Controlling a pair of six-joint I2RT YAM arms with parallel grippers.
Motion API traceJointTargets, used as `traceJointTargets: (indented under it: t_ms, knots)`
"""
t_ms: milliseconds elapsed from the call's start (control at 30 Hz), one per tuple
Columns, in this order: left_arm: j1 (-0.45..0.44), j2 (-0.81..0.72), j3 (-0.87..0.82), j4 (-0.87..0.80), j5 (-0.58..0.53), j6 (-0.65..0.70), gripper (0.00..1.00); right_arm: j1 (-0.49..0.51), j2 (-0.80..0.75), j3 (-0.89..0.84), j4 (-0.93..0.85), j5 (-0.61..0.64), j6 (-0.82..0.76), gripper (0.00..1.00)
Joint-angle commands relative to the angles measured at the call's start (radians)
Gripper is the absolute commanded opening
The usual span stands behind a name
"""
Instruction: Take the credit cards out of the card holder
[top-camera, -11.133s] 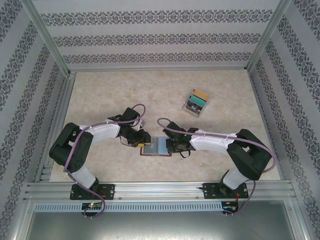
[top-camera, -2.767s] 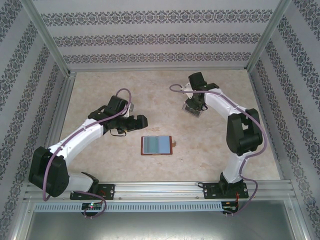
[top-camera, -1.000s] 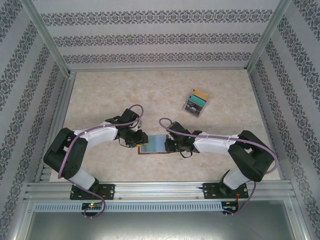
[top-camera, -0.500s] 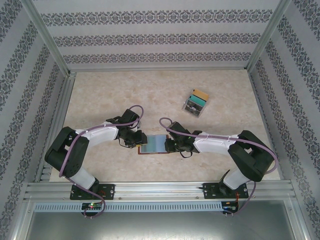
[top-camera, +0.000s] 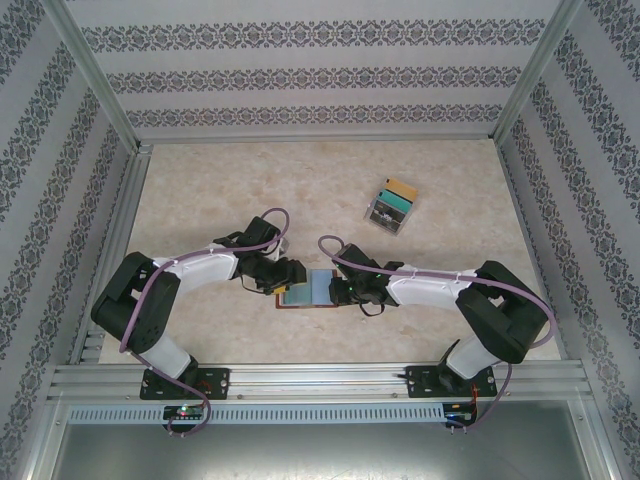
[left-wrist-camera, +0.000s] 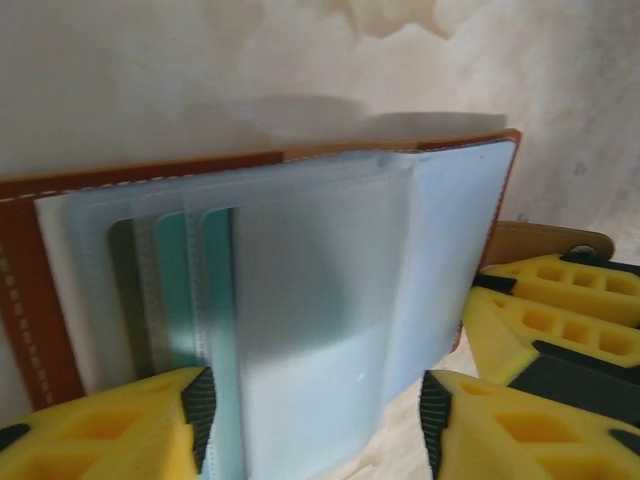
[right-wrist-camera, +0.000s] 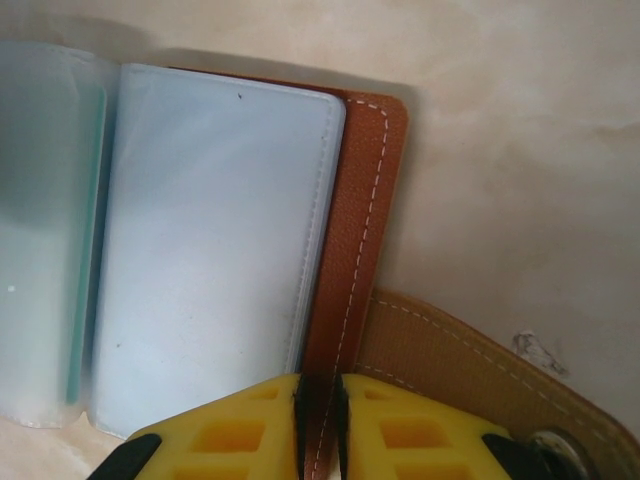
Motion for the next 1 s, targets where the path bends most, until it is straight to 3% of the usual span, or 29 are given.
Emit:
traceJointTargets:
  t_ms: [0,200,367,500,833,967]
  knots:
    - [-0.015,0.014,-0.015,0.048,0.039,-0.013,0.62,0.017,0.025,0.007,-0.012,-0.011,0.015,0.2]
    - [-0.016,0.014,-0.014,0.075,0.066,-0.019,0.65,0.018,0.022,0.004,-0.014,-0.009,0.018,0.2]
    - [-0.018,0.008,-0.012,0.073,0.07,-0.013,0.91,0.019,0.016,-0.004,-0.004,-0.009,0.025,0.22]
    - [-0.017,0.001,-0.016,0.069,0.065,-0.012,1.0,0.017,0.013,0.0,-0.009,-0.007,0.023,0.27]
    - [0.019,-0.079,0.0,-0.019,0.004,0.017,1.0,-0.064,-0.15,0.013,-0.074,-0.014,-0.008,0.31]
    - [0.056,-0.097,-0.027,-0.038,-0.017,0.022,0.89,-0.061,-0.172,0.044,-0.035,-0.066,0.014,0.31]
